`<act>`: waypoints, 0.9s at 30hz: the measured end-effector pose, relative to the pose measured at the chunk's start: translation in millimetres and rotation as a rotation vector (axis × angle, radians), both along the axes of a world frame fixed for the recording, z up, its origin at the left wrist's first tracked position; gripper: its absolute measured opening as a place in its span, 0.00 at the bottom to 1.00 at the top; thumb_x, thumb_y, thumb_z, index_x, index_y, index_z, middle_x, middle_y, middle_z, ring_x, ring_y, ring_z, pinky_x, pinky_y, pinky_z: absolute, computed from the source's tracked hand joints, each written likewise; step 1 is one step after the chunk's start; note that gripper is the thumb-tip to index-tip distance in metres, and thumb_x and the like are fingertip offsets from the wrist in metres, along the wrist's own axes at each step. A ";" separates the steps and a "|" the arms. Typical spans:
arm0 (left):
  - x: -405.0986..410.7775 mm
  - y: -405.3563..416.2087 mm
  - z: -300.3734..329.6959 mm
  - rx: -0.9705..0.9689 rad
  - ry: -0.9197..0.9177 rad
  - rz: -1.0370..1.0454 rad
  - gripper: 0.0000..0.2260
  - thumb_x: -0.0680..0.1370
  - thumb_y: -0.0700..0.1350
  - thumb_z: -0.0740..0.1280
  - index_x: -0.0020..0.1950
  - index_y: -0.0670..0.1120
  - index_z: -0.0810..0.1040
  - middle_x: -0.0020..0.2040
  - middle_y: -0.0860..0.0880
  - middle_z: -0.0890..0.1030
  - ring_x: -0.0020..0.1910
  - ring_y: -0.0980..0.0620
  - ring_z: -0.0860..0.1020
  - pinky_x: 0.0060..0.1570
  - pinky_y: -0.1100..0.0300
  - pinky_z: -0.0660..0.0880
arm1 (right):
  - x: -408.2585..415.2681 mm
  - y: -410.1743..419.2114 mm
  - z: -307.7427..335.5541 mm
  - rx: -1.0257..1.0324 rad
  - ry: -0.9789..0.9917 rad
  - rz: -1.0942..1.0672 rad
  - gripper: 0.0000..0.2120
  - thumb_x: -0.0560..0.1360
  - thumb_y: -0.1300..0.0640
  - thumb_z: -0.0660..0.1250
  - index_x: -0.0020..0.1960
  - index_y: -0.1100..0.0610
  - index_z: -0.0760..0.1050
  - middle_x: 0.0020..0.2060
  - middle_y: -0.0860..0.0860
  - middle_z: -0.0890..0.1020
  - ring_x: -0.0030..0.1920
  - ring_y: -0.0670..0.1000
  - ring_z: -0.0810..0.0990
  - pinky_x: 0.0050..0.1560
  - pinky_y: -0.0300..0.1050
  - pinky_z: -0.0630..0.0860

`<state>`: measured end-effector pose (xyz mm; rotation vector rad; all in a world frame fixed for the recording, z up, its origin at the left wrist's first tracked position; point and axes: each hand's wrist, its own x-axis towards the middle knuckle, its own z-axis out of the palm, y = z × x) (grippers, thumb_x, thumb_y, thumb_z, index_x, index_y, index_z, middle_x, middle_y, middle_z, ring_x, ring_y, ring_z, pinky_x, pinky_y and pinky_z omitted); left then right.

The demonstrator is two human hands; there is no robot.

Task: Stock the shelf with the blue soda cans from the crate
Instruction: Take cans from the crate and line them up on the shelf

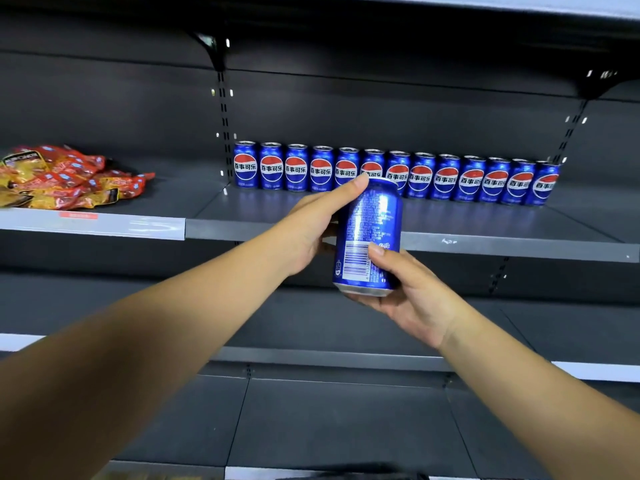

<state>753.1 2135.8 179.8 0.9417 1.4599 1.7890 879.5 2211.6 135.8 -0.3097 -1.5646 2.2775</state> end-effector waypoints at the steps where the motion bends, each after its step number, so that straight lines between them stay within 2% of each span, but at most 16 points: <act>1: -0.4 1.2 -0.2 -0.006 0.013 0.009 0.21 0.59 0.60 0.71 0.45 0.49 0.82 0.46 0.50 0.85 0.48 0.51 0.82 0.54 0.52 0.76 | 0.4 0.1 0.2 0.025 -0.012 -0.024 0.31 0.61 0.53 0.76 0.63 0.58 0.74 0.54 0.56 0.83 0.49 0.52 0.83 0.48 0.49 0.81; 3: -0.4 4.4 -0.9 -0.012 0.033 0.021 0.20 0.60 0.60 0.76 0.44 0.48 0.82 0.45 0.51 0.85 0.49 0.51 0.82 0.57 0.51 0.75 | 0.2 -1.4 1.6 0.098 -0.043 -0.056 0.28 0.64 0.54 0.76 0.63 0.57 0.74 0.55 0.55 0.82 0.51 0.53 0.82 0.53 0.51 0.80; 5: 1.5 7.8 0.5 -0.022 0.044 0.037 0.21 0.62 0.58 0.75 0.47 0.47 0.81 0.45 0.50 0.85 0.50 0.51 0.82 0.57 0.53 0.75 | -2.1 -3.3 3.5 0.158 -0.070 -0.103 0.31 0.62 0.52 0.74 0.64 0.56 0.73 0.54 0.54 0.83 0.50 0.53 0.83 0.57 0.53 0.78; 7: 3.2 10.6 2.3 -0.030 0.023 0.059 0.21 0.64 0.55 0.76 0.50 0.45 0.79 0.44 0.50 0.85 0.47 0.52 0.83 0.52 0.56 0.78 | -5.3 -5.4 6.8 0.216 -0.101 -0.146 0.34 0.58 0.50 0.73 0.63 0.55 0.72 0.52 0.52 0.84 0.49 0.52 0.83 0.58 0.53 0.77; 10: 3.7 11.9 2.2 -0.016 0.011 0.087 0.13 0.69 0.51 0.75 0.47 0.46 0.79 0.39 0.51 0.85 0.39 0.55 0.83 0.43 0.60 0.78 | -7.2 -6.2 10.0 0.277 -0.148 -0.139 0.34 0.57 0.49 0.74 0.62 0.53 0.72 0.51 0.51 0.84 0.49 0.53 0.83 0.60 0.53 0.76; 12: 2.2 11.9 -0.9 -0.025 0.023 0.093 0.13 0.68 0.51 0.75 0.47 0.45 0.80 0.38 0.51 0.85 0.39 0.54 0.83 0.44 0.59 0.78 | -6.1 -2.8 9.3 0.314 -0.200 -0.108 0.34 0.56 0.49 0.75 0.61 0.52 0.72 0.50 0.50 0.84 0.47 0.52 0.82 0.57 0.50 0.74; 14: 0.0 11.4 -3.4 -0.037 0.018 0.081 0.14 0.67 0.51 0.76 0.46 0.44 0.80 0.38 0.50 0.85 0.39 0.53 0.83 0.48 0.57 0.79 | -2.5 2.6 7.8 0.288 -0.233 -0.046 0.32 0.58 0.54 0.79 0.60 0.51 0.71 0.48 0.49 0.84 0.45 0.50 0.81 0.53 0.50 0.72; 15: -0.9 11.2 -3.9 -0.035 0.002 0.064 0.12 0.67 0.50 0.76 0.44 0.45 0.80 0.37 0.49 0.85 0.38 0.53 0.83 0.47 0.57 0.79 | -0.5 5.4 7.1 0.253 -0.231 -0.005 0.29 0.61 0.56 0.78 0.59 0.51 0.72 0.47 0.49 0.84 0.45 0.50 0.81 0.52 0.50 0.71; 17: -0.4 10.6 -2.7 -0.016 -0.036 0.017 0.07 0.70 0.49 0.73 0.41 0.46 0.80 0.35 0.49 0.84 0.34 0.53 0.82 0.44 0.59 0.79 | 3.9 9.7 6.0 0.180 -0.214 0.069 0.24 0.64 0.53 0.72 0.59 0.51 0.73 0.48 0.49 0.84 0.45 0.50 0.81 0.52 0.50 0.71; 19: 2.2 10.7 -0.1 -0.001 -0.067 -0.025 0.05 0.73 0.47 0.69 0.38 0.47 0.79 0.33 0.50 0.83 0.32 0.54 0.81 0.40 0.61 0.79 | 6.2 10.7 4.0 0.129 -0.182 0.129 0.25 0.59 0.52 0.77 0.55 0.51 0.77 0.48 0.49 0.84 0.46 0.50 0.82 0.54 0.51 0.72; 21: 5.5 11.9 2.5 0.005 -0.080 -0.045 0.07 0.74 0.46 0.68 0.37 0.47 0.79 0.32 0.50 0.83 0.30 0.54 0.81 0.36 0.63 0.80 | 5.5 9.1 1.3 0.084 -0.125 0.150 0.33 0.49 0.49 0.83 0.52 0.52 0.79 0.47 0.52 0.84 0.45 0.50 0.83 0.52 0.50 0.76; 22: 6.9 12.9 3.3 0.004 -0.087 -0.047 0.07 0.74 0.46 0.69 0.37 0.46 0.79 0.31 0.50 0.82 0.30 0.54 0.81 0.35 0.63 0.79 | 5.1 8.5 0.7 0.068 -0.100 0.138 0.33 0.48 0.51 0.84 0.52 0.54 0.80 0.46 0.53 0.84 0.44 0.51 0.83 0.50 0.48 0.78; 25: 11.0 14.6 4.6 -0.018 -0.125 -0.033 0.07 0.73 0.49 0.70 0.40 0.46 0.79 0.33 0.49 0.82 0.32 0.52 0.81 0.38 0.61 0.80 | 5.2 3.3 4.2 0.119 -0.113 0.043 0.22 0.61 0.58 0.77 0.54 0.58 0.78 0.46 0.54 0.85 0.44 0.51 0.83 0.48 0.43 0.80; 27: 12.9 16.5 2.9 -0.026 -0.130 0.024 0.13 0.70 0.52 0.74 0.46 0.45 0.79 0.36 0.48 0.83 0.35 0.50 0.81 0.41 0.58 0.79 | 5.2 -1.6 6.3 0.191 -0.150 -0.023 0.26 0.60 0.58 0.78 0.57 0.58 0.77 0.47 0.53 0.85 0.45 0.50 0.84 0.49 0.41 0.79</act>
